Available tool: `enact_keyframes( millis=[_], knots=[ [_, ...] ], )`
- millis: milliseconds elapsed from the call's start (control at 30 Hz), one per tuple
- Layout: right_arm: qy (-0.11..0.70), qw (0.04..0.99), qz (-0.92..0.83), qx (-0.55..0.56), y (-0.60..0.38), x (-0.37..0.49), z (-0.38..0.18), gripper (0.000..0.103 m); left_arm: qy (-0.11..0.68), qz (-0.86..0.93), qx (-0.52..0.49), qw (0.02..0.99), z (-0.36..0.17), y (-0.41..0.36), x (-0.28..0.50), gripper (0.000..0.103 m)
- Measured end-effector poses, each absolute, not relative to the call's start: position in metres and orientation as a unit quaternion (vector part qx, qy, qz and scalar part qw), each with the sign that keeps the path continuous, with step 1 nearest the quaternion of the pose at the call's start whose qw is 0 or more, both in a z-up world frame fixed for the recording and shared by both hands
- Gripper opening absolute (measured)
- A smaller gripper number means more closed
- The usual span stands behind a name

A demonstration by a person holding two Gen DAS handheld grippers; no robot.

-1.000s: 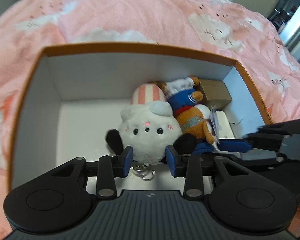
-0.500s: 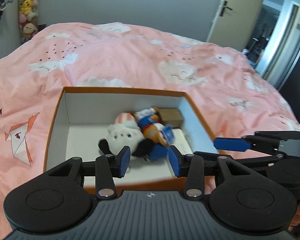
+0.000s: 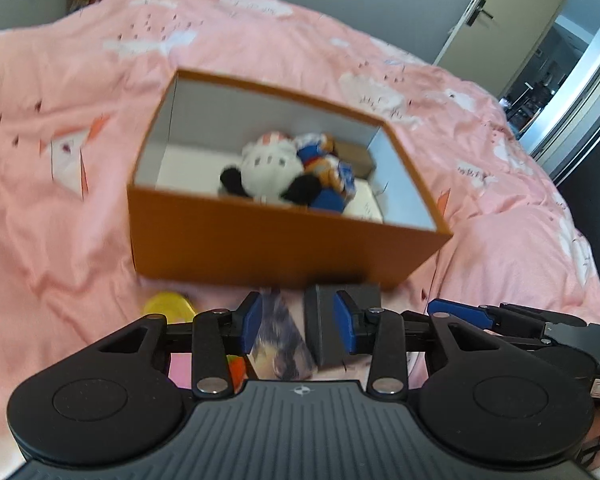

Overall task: Organize objects
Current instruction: 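Move the right tool to the dark grey box while the left approaches the photo card, then grasp the dark grey box with the right tool while the left grasps the photo card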

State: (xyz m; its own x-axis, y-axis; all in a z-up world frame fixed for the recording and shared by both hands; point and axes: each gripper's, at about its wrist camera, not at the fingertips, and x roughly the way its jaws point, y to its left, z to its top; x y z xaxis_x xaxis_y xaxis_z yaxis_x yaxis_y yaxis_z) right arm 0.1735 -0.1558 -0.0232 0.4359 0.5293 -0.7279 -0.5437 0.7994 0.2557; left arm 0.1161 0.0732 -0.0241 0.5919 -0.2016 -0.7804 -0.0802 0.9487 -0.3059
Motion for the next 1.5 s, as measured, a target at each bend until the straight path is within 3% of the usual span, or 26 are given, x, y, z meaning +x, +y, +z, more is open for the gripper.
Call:
enact_keyframes(
  millis=[167, 300, 567, 733, 967, 1067, 1233, 1300, 1500],
  knots=[
    [0.447, 0.838, 0.312, -0.006, -0.156, 0.178, -0.042, 0.05, 0.487, 0.002, -0.145, 0.862, -0.054, 0.066, 0.124, 0.048],
    [0.468, 0.829, 0.307, 0.002, -0.155, 0.189, -0.06, 0.057, 0.515, 0.034, -0.134, 0.846, -0.072, 0.065, 0.131, 0.053],
    [0.516, 0.799, 0.306, 0.042, -0.15, 0.22, -0.094, 0.058, 0.528, 0.052, -0.128, 0.838, -0.089, 0.067, 0.143, 0.057],
    [0.539, 0.775, 0.321, 0.08, -0.148, 0.234, -0.111, 0.071, 0.527, 0.05, -0.14, 0.837, -0.095, 0.075, 0.148, 0.057],
    [0.557, 0.752, 0.331, 0.125, -0.146, 0.246, -0.128, 0.076, 0.53, 0.044, -0.162, 0.831, -0.102, 0.084, 0.155, 0.063],
    [0.553, 0.754, 0.329, 0.13, -0.15, 0.243, -0.125, 0.069, 0.536, 0.044, -0.176, 0.825, -0.108, 0.089, 0.159, 0.064],
    [0.531, 0.773, 0.325, 0.123, -0.16, 0.234, -0.104, 0.049, 0.536, 0.032, -0.191, 0.822, -0.112, 0.088, 0.163, 0.065],
    [0.529, 0.775, 0.323, 0.119, -0.162, 0.231, -0.098, 0.047, 0.533, 0.03, -0.19, 0.824, -0.112, 0.086, 0.163, 0.063],
    [0.531, 0.789, 0.294, 0.1, -0.178, 0.218, -0.081, 0.045, 0.522, -0.018, -0.226, 0.822, -0.108, 0.087, 0.157, 0.04]
  ],
)
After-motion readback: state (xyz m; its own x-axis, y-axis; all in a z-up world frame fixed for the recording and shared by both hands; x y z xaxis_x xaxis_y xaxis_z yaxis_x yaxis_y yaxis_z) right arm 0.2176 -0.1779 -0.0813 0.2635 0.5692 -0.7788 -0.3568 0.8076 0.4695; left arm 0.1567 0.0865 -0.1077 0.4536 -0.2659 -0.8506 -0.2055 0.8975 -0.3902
